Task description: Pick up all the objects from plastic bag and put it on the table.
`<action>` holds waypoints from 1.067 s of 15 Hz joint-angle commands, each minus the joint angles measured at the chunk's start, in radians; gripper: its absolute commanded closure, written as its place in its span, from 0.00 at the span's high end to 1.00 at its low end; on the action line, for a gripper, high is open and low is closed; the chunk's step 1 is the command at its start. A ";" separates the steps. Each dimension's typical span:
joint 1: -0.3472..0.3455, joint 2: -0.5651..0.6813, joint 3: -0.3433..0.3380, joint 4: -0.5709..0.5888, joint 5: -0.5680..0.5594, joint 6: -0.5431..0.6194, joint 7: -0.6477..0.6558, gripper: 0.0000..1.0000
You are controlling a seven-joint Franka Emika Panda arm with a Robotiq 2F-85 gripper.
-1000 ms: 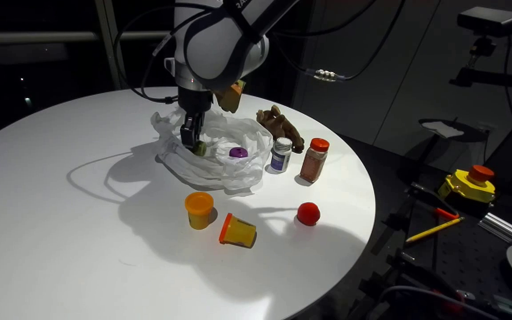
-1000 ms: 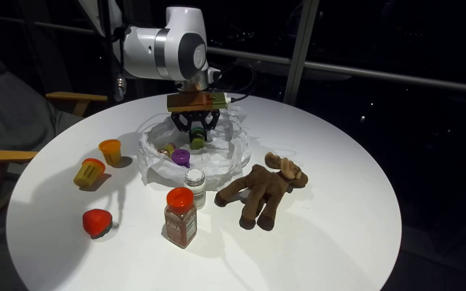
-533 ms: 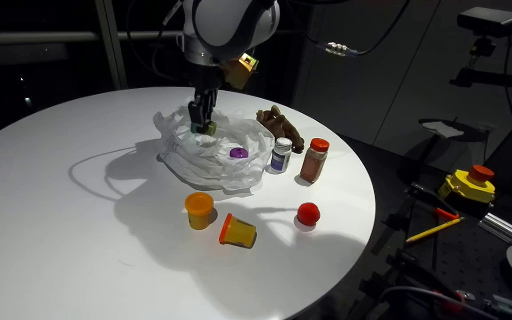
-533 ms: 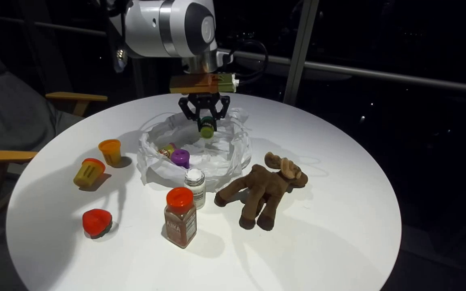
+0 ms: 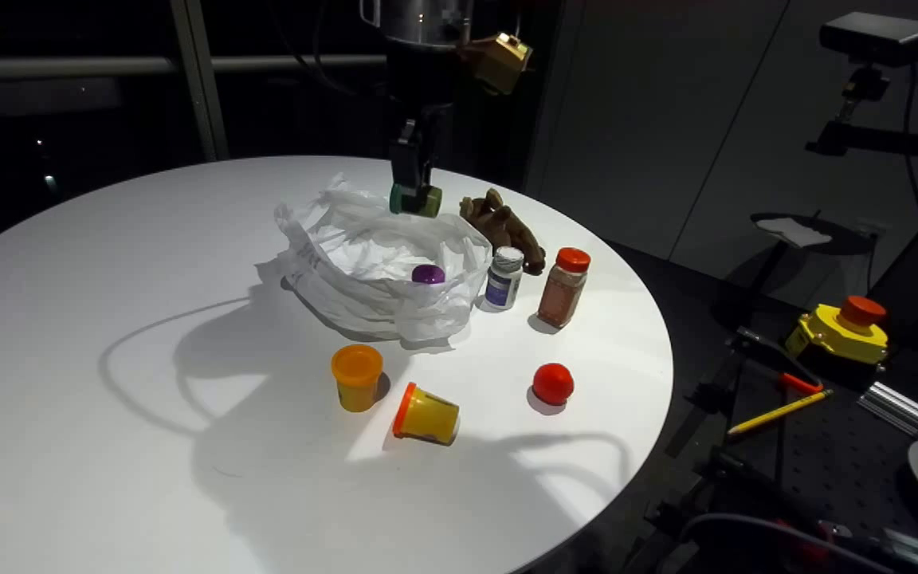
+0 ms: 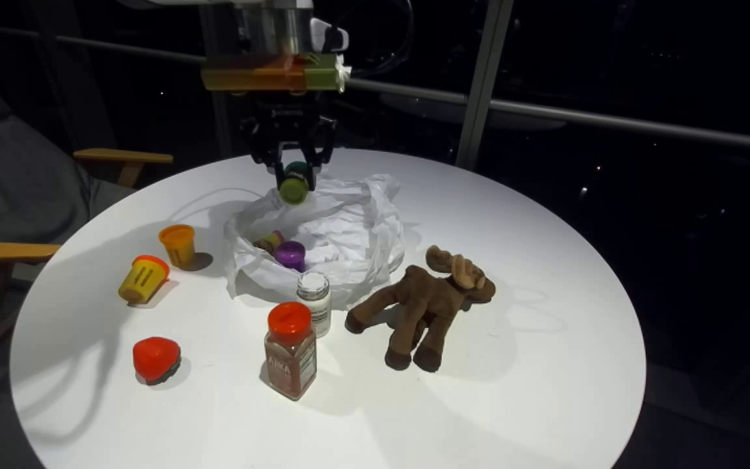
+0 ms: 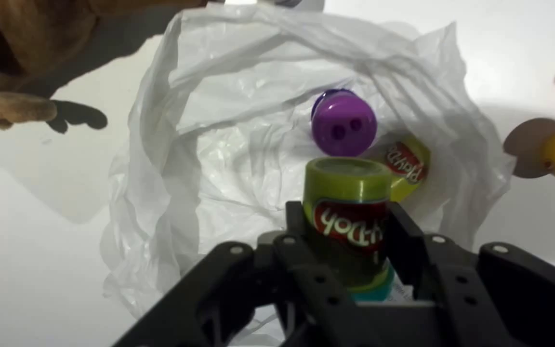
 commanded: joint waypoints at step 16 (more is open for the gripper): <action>0.049 -0.179 0.083 -0.506 0.003 0.183 0.133 0.19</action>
